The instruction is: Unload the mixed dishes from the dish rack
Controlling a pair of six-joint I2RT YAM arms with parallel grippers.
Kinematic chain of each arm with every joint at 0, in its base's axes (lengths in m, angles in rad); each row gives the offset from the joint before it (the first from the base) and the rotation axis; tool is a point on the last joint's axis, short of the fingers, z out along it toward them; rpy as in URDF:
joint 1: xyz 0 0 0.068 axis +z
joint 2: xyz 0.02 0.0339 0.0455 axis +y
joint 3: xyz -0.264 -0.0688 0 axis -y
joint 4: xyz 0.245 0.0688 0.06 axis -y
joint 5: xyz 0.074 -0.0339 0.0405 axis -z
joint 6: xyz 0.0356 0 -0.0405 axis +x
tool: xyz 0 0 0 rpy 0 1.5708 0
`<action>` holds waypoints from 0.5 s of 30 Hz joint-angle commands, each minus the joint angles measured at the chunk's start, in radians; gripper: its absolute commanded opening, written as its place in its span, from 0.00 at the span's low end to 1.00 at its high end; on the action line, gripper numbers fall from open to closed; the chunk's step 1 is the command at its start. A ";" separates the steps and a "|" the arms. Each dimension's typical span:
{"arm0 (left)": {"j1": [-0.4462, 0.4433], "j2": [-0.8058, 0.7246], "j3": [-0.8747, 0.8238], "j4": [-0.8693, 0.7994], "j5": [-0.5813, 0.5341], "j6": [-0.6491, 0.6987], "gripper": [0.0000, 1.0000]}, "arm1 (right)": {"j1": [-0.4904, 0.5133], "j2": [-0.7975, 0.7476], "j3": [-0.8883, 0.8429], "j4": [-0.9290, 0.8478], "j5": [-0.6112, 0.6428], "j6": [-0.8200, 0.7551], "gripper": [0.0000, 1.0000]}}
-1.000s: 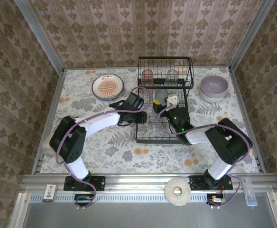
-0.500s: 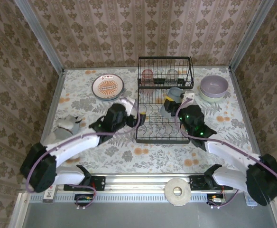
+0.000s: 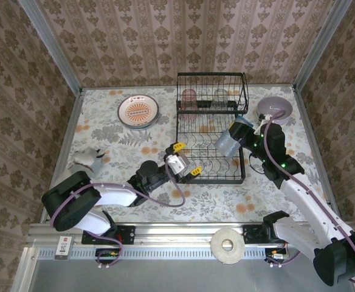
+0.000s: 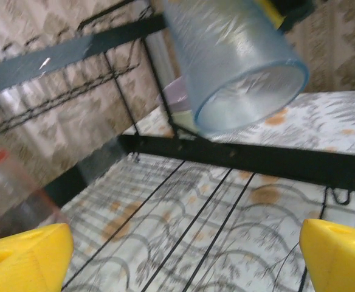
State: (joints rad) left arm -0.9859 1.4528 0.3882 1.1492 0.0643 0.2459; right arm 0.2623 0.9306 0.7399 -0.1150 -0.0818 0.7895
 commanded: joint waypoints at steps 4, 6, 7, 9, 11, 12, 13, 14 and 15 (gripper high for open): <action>-0.053 0.055 0.130 0.152 0.040 0.039 0.89 | -0.058 -0.041 0.050 -0.015 -0.321 0.196 0.24; -0.058 0.067 0.150 0.152 0.032 0.052 0.87 | -0.071 -0.048 0.052 -0.007 -0.374 0.222 0.24; -0.060 0.069 0.157 0.154 0.026 0.056 0.87 | -0.077 -0.052 0.053 -0.004 -0.389 0.232 0.24; -0.060 0.070 0.168 0.153 0.025 0.059 0.86 | -0.082 -0.060 0.053 -0.002 -0.420 0.250 0.24; -0.060 0.071 0.177 0.152 0.022 0.061 0.83 | -0.083 -0.064 0.052 0.016 -0.448 0.271 0.25; -0.061 0.073 0.181 0.152 0.015 0.062 0.80 | -0.083 -0.065 0.046 0.033 -0.462 0.289 0.25; -0.060 0.073 0.184 0.152 0.007 0.064 0.78 | -0.083 -0.067 0.043 0.045 -0.470 0.301 0.25; -0.060 0.077 0.188 0.152 -0.002 0.067 0.75 | -0.083 -0.072 0.039 0.051 -0.475 0.311 0.25; -0.060 0.079 0.191 0.152 -0.012 0.068 0.73 | -0.083 -0.075 0.039 0.051 -0.476 0.314 0.25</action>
State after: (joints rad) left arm -1.0405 1.5181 0.5514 1.2655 0.0746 0.2985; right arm 0.1829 0.8814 0.7567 -0.1226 -0.4847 1.0424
